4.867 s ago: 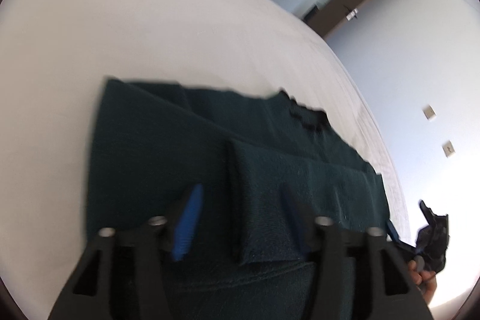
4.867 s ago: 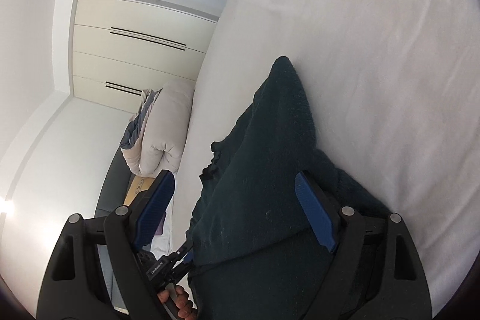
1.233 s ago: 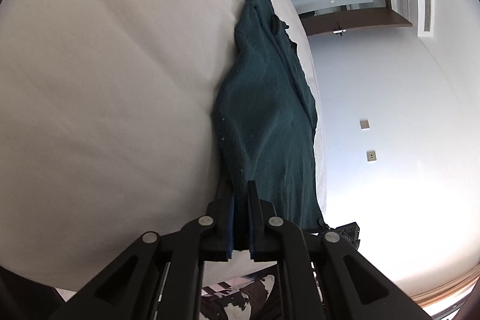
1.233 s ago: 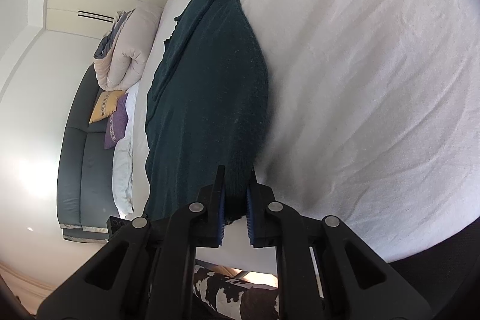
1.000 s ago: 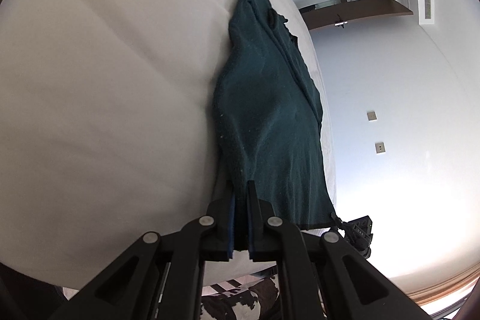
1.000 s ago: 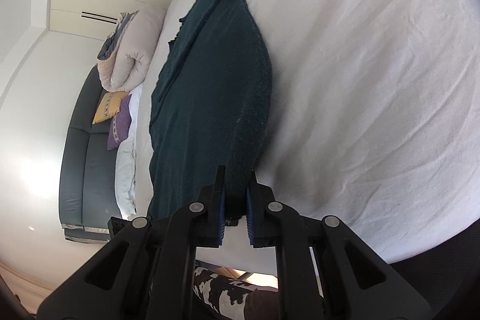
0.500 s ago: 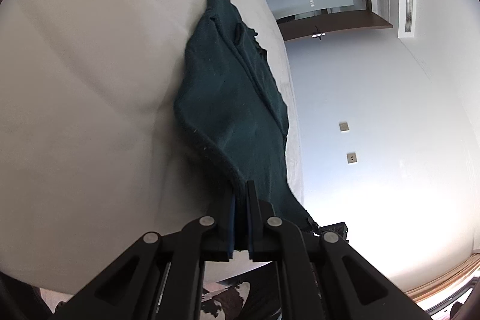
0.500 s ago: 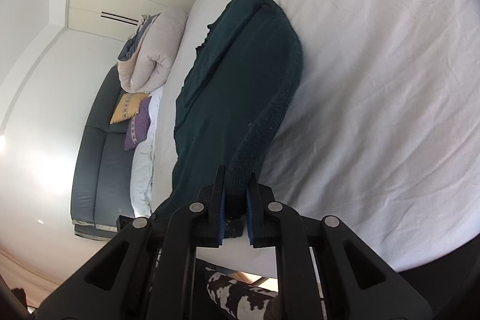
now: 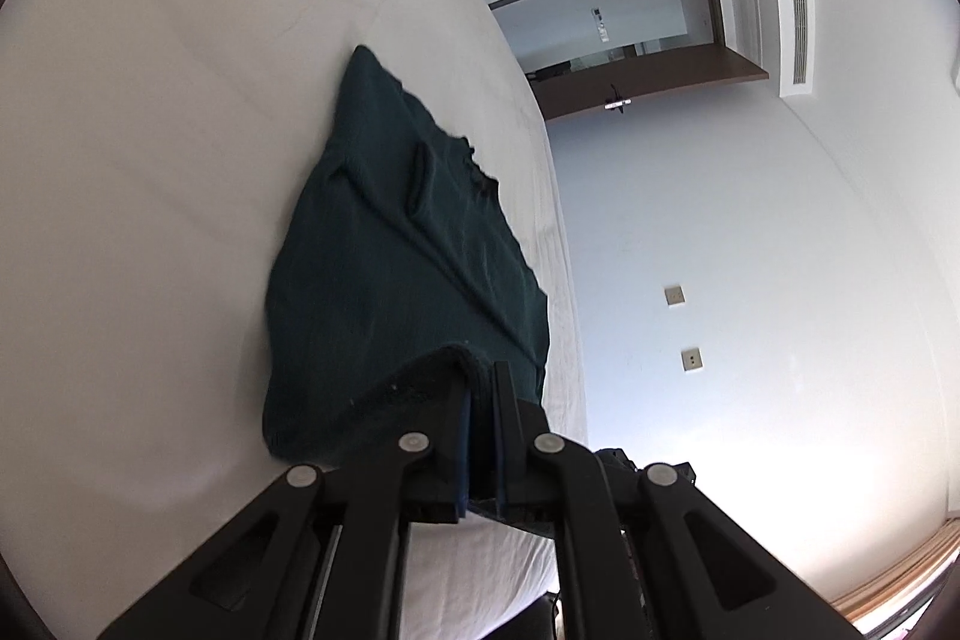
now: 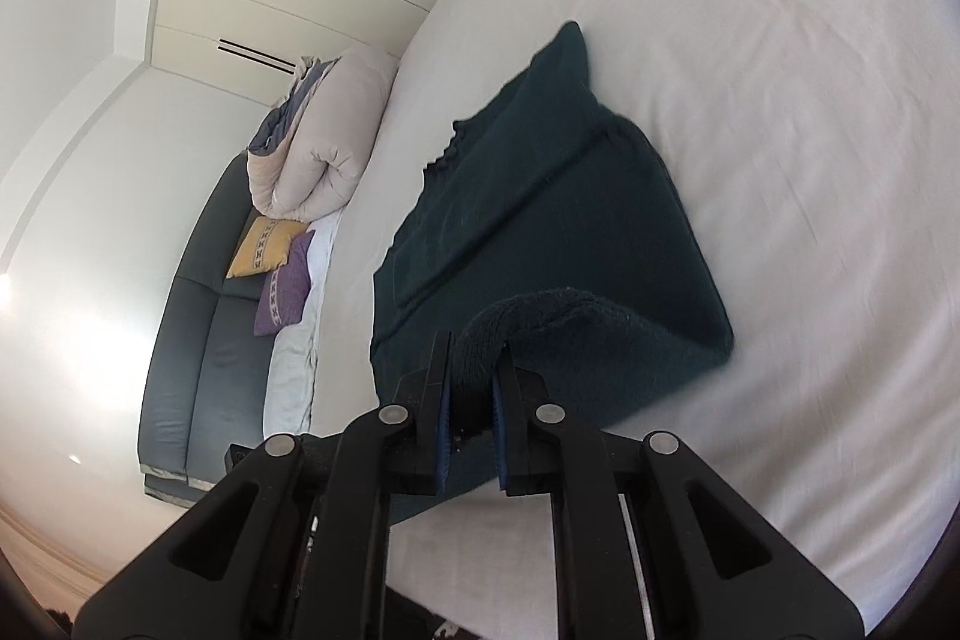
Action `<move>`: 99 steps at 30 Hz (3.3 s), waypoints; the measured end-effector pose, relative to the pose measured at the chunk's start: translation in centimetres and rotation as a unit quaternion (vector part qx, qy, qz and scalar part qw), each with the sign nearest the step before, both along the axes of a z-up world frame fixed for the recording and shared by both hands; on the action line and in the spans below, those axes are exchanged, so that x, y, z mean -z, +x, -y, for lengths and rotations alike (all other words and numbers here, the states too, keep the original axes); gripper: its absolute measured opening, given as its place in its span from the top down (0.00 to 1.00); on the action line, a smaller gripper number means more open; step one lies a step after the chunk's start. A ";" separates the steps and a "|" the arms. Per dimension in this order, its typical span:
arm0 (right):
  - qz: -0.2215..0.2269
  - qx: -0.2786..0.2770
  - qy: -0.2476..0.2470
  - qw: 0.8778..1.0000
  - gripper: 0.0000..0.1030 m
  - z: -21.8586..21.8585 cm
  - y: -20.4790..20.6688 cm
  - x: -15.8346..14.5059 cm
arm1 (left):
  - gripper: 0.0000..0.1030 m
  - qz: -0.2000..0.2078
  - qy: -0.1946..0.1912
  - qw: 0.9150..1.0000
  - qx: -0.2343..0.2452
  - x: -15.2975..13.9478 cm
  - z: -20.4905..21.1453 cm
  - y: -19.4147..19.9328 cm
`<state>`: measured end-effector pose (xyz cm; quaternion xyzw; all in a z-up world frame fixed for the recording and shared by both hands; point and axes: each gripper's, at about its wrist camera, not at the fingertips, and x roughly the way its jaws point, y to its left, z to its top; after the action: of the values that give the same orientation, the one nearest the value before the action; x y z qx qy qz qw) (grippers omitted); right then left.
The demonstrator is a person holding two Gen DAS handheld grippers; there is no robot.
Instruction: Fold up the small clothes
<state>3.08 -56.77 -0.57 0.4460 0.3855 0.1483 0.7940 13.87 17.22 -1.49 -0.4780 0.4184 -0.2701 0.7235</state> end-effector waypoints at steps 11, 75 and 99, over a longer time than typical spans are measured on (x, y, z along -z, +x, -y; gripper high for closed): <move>0.002 0.019 -0.036 0.999 0.90 0.9 14.2 -0.7 | 0.96 0.005 0.021 0.999 -0.029 -0.3 0.5 11.7; -0.005 0.074 -0.223 0.972 0.15 0.4 13.0 6.8 | 0.46 0.080 0.308 0.948 0.004 4.4 6.5 10.1; -0.020 0.044 -0.268 0.962 0.43 -0.5 13.9 7.0 | 0.63 0.100 0.389 0.916 -0.005 3.9 7.0 9.6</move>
<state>16.97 -56.23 -7.55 0.2362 0.4069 -0.0042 0.8824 23.49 10.27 -5.38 -0.1316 0.4135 -0.1285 0.8917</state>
